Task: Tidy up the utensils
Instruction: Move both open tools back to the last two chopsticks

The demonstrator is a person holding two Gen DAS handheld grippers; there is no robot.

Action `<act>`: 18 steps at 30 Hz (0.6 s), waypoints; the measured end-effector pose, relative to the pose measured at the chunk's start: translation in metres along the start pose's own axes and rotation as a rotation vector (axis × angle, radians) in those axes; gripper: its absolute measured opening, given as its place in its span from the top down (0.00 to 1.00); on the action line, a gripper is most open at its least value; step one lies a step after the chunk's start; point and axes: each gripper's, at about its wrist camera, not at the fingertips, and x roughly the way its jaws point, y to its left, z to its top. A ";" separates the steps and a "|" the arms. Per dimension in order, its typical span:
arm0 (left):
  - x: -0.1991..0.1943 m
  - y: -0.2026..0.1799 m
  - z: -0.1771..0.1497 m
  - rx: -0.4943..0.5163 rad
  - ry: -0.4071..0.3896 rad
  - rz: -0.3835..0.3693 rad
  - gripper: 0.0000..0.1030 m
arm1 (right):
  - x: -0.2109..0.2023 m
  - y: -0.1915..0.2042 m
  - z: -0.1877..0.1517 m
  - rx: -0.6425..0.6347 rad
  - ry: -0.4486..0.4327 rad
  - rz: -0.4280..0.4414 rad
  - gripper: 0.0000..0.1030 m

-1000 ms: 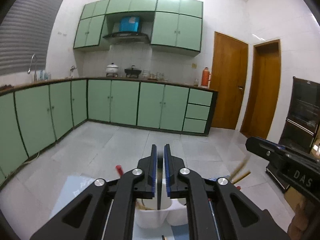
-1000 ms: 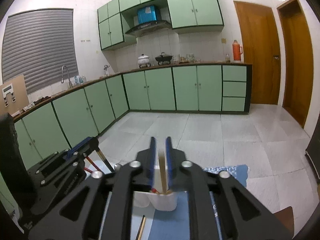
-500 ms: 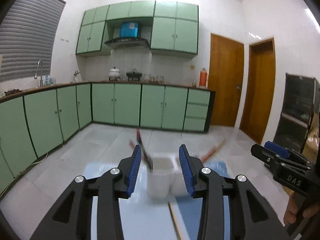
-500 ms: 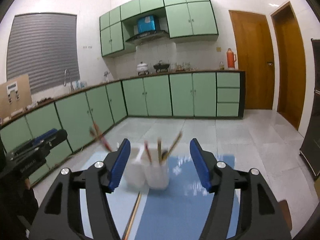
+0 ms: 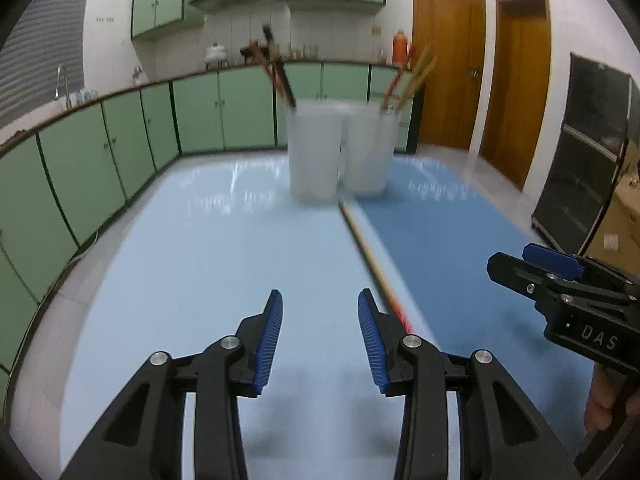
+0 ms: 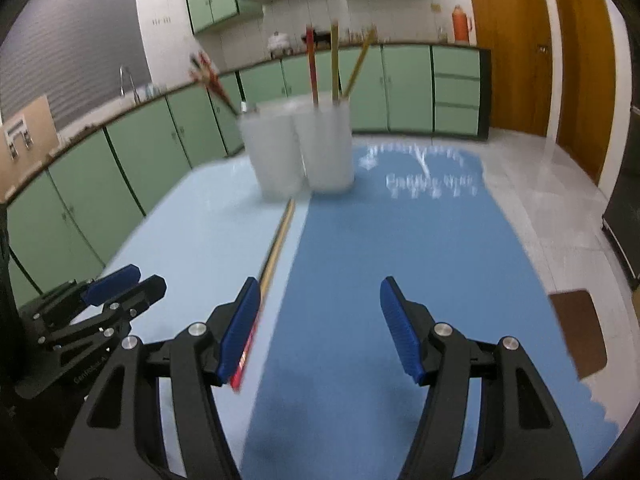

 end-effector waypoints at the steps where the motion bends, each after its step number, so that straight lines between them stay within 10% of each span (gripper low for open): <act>1: 0.002 0.000 -0.004 -0.001 0.011 0.000 0.62 | 0.003 0.000 -0.006 0.003 0.018 0.005 0.41; 18: 0.010 0.007 -0.028 -0.015 0.074 0.013 0.62 | 0.022 0.042 -0.049 -0.171 0.135 -0.001 0.43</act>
